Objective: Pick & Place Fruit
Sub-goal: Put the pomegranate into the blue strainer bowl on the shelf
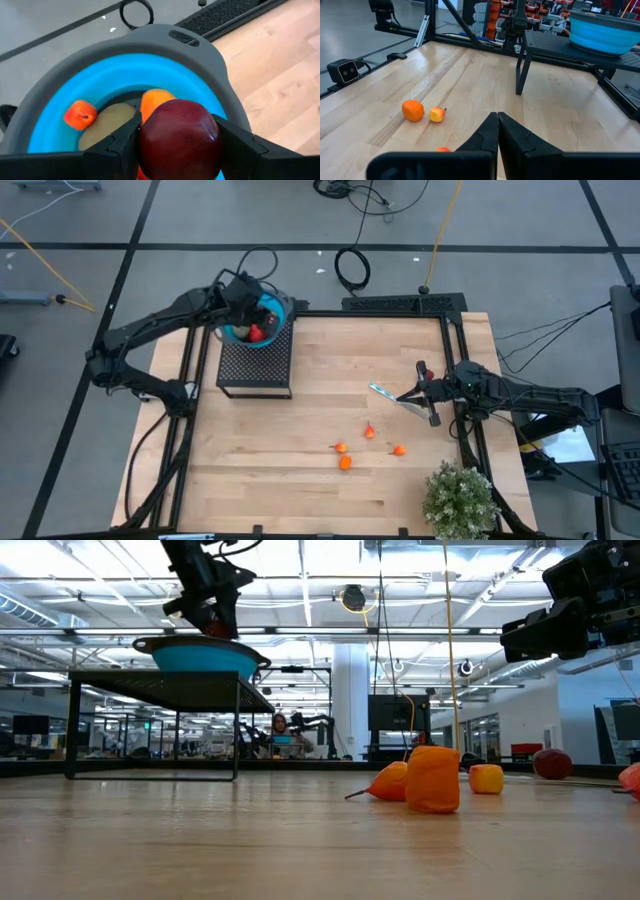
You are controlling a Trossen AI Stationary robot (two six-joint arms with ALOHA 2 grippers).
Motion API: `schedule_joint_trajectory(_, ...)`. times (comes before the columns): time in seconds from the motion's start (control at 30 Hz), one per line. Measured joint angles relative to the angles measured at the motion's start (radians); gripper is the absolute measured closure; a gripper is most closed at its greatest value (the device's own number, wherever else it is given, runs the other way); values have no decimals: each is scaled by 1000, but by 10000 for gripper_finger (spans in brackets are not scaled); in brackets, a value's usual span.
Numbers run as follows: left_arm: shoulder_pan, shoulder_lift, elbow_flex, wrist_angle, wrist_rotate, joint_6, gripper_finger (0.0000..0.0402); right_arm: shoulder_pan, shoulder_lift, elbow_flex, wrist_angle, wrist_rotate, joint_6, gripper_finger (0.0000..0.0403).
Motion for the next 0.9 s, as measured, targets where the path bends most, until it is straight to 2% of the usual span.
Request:
schedule_joint_trajectory(0.3, 9, -1, 0, -27, -104, -27, 195, 0, 0, 0, 0, 0, 0, 403)
schedule_joint_trajectory(0.9, 93, 135, 0, 4, -112, 18, 195, 0, 0, 0, 0, 0, -5, 403)
